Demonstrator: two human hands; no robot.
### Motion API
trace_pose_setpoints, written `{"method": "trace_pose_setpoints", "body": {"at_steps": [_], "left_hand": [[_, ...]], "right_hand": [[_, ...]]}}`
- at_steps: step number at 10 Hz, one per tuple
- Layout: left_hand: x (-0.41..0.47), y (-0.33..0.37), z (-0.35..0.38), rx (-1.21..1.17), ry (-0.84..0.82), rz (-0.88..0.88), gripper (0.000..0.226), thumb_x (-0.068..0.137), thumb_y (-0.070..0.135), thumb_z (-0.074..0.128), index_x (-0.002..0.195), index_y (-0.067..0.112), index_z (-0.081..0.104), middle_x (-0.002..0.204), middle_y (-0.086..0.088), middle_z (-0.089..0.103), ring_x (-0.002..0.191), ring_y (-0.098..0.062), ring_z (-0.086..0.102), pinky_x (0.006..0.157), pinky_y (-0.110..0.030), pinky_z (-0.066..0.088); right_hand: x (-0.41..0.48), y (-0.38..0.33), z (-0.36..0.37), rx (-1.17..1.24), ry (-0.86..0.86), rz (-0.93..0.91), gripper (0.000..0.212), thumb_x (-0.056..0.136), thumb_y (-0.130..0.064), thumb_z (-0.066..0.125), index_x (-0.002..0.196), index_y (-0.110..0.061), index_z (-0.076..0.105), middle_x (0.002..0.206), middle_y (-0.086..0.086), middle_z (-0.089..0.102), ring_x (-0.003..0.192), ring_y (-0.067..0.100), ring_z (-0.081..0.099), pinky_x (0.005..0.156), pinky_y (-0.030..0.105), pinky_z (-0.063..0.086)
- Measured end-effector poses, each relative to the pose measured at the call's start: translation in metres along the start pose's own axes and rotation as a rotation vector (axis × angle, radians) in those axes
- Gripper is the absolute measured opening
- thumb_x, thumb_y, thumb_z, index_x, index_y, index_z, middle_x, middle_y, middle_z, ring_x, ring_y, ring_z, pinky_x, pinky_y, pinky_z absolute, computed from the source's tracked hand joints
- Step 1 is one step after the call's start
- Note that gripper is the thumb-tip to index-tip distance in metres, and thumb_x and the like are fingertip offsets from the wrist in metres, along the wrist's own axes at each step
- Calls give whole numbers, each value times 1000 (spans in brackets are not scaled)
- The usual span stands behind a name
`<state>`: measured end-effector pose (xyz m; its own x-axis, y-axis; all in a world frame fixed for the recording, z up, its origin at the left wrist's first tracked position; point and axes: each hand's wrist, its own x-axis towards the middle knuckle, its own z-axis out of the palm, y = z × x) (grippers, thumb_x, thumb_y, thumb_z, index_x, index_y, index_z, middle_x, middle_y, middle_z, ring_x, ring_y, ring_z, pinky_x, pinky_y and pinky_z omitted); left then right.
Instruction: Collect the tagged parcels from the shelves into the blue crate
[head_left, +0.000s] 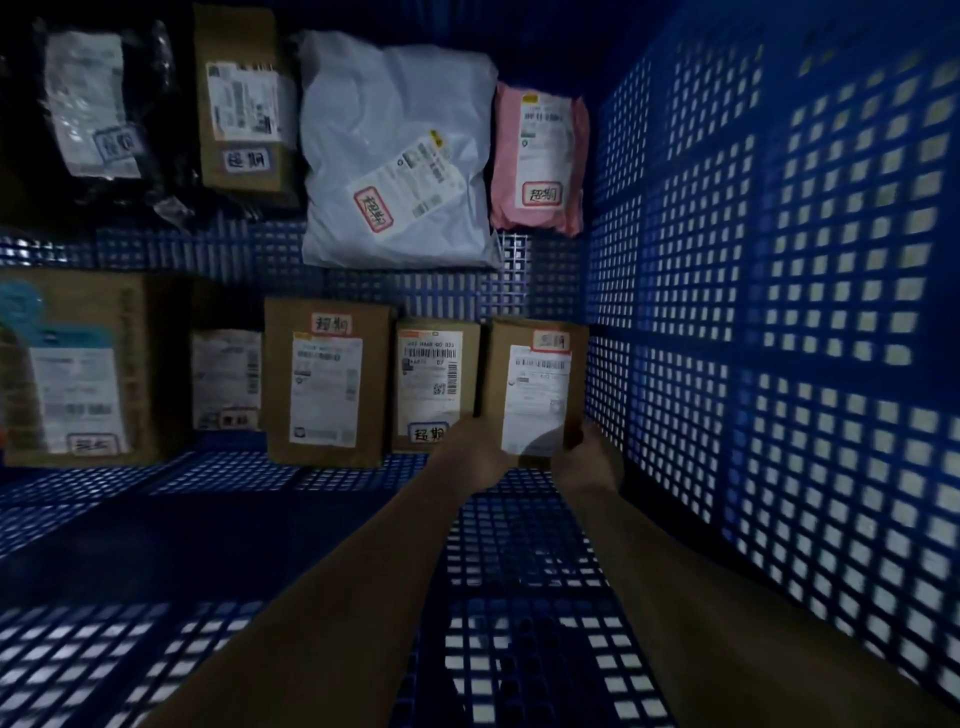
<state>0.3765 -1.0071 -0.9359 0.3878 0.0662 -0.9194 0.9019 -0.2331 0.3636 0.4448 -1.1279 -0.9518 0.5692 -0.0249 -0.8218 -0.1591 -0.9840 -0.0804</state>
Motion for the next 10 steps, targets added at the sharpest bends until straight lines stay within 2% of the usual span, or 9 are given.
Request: {"method": "trace_pose_setpoints", "body": {"at_steps": [1, 2, 3, 4, 5, 6, 8, 9, 10], "left_hand": [[-2, -4, 0, 101, 11, 63, 30, 97, 11, 49, 124, 3, 56, 125, -16, 58, 113, -29, 56, 95, -36, 48], [1, -12, -3, 300, 117, 67, 30, 95, 11, 50, 124, 5, 55, 123, -14, 56, 111, -27, 56, 91, -35, 50], [6, -18, -12, 475, 302, 77, 44, 93, 15, 51, 136, 13, 42, 140, -12, 37, 128, -28, 39, 101, -38, 45], [12, -22, -24, 633, 352, 97, 60, 92, 11, 50, 147, 16, 26, 160, -11, 4, 147, -30, 7, 117, -43, 24], [17, -29, -31, 675, 278, 88, 66, 90, 5, 53, 148, 16, 24, 161, -4, -15, 149, -26, -8, 121, -43, 13], [18, -39, -33, 661, 220, 101, 70, 88, 0, 55, 149, 18, 26, 160, 2, -20, 149, -23, -12, 118, -43, 18], [17, -48, -43, 688, 155, 136, 79, 86, -5, 53, 152, 20, 18, 159, 4, -22, 149, -21, -11, 115, -41, 31], [15, -44, -51, 702, 109, 139, 84, 86, -4, 55, 154, 16, 10, 161, 4, -17, 149, -21, -5, 116, -42, 30], [3, -40, -52, 673, 105, 91, 85, 88, 1, 58, 154, 13, 5, 162, 1, -7, 149, -22, 3, 115, -42, 31]], "right_hand": [[8, 5, 9, -2, -73, 55, 31, 94, -17, 51, 123, -6, 54, 121, 14, 61, 107, 31, 59, 83, 31, 48], [10, 2, 10, 7, -102, 87, 35, 92, -13, 53, 125, -4, 50, 122, 17, 60, 109, 33, 58, 81, 31, 46], [11, -3, 9, -10, 57, -22, 35, 91, -15, 53, 125, -8, 49, 120, 16, 61, 106, 31, 60, 82, 34, 50], [20, -11, 8, -19, 201, -193, 47, 91, -14, 51, 137, -19, 44, 131, 14, 52, 115, 32, 54, 88, 37, 49], [32, -19, 6, -7, 111, -260, 69, 89, -10, 52, 150, -30, 26, 149, 13, 35, 131, 34, 42, 104, 42, 42], [31, -14, 9, 22, 71, -298, 69, 91, -12, 53, 151, -32, 23, 141, 11, 40, 121, 31, 49, 99, 38, 45], [23, -4, 15, 43, 31, -299, 69, 95, -17, 47, 153, -31, 13, 149, 10, 29, 124, 30, 46, 101, 43, 45], [24, -10, 8, -37, -39, -246, 74, 94, -12, 50, 154, -27, 9, 154, 14, 26, 133, 33, 40, 108, 40, 38], [10, -14, 0, -128, -65, -285, 71, 93, -11, 52, 153, -22, 15, 154, 16, 25, 136, 34, 36, 111, 39, 36]]}}
